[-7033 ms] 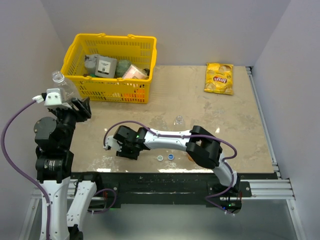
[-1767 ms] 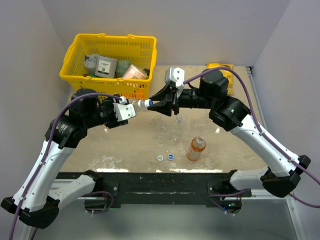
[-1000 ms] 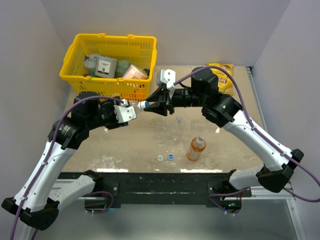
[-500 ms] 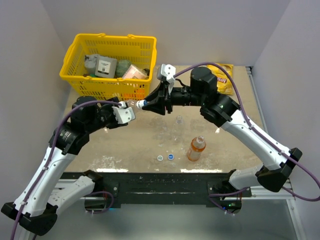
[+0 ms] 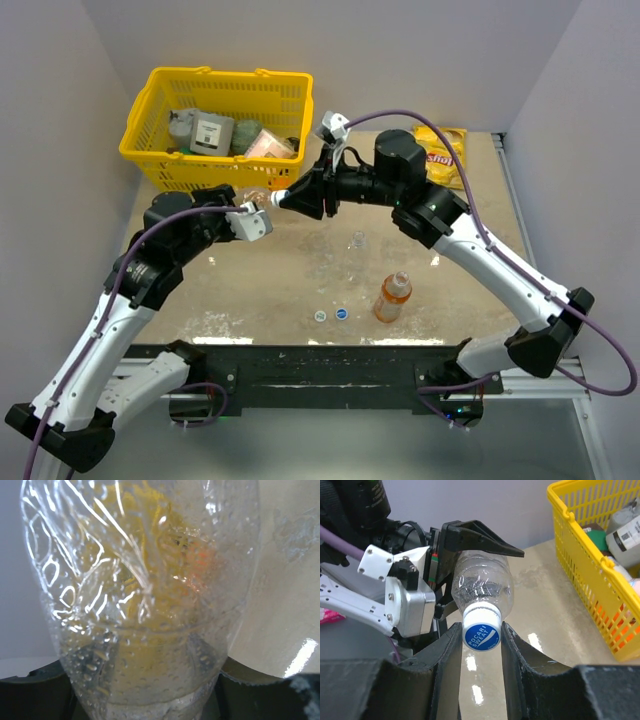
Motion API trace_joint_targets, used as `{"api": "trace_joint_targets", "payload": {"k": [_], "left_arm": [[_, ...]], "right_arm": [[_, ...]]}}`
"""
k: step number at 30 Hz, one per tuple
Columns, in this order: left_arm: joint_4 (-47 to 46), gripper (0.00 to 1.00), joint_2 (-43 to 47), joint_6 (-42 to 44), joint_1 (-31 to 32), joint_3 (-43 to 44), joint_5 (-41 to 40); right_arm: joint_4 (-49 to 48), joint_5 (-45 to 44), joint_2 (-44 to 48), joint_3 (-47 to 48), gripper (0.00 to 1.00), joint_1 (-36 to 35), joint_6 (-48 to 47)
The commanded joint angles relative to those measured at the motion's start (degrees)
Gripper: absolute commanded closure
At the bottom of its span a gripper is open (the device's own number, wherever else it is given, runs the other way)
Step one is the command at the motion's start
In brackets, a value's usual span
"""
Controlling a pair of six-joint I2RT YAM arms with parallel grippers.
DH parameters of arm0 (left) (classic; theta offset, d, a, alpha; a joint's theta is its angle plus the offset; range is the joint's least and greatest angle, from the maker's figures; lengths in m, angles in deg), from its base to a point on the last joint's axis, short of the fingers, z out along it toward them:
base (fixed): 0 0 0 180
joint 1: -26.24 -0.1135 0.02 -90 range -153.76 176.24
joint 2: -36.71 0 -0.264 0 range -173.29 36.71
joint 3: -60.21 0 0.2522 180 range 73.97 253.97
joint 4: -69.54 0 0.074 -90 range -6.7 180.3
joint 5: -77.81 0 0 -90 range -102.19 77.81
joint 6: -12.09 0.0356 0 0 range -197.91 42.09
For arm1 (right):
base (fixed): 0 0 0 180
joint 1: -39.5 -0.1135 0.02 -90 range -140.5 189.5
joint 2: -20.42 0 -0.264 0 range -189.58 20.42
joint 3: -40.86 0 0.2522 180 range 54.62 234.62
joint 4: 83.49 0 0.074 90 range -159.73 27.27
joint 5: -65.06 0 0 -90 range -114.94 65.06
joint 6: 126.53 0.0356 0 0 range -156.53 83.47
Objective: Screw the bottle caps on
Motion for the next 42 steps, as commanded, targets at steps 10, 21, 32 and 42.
{"api": "trace_joint_targets", "payload": {"k": [10,21,32,42], "left_arm": [[-22.6,1.00,3.7,7.0,1.4,-6.4,-2.1],[-34.2,1.00,3.0,8.9,2.3,-10.1,-13.0],[-55.3,1.00,5.8,18.5,7.9,-20.8,-23.0],[-32.4,1.00,1.9,8.1,9.3,-13.6,-26.9]], "right_arm": [[-1.9,5.9,-9.2,6.4,1.00,5.8,16.9],[-7.1,9.1,-11.6,6.5,1.00,9.3,25.0],[-9.3,6.6,-14.2,10.4,1.00,10.1,31.2],[-7.0,9.5,-10.9,14.6,0.33,15.1,22.8]]}}
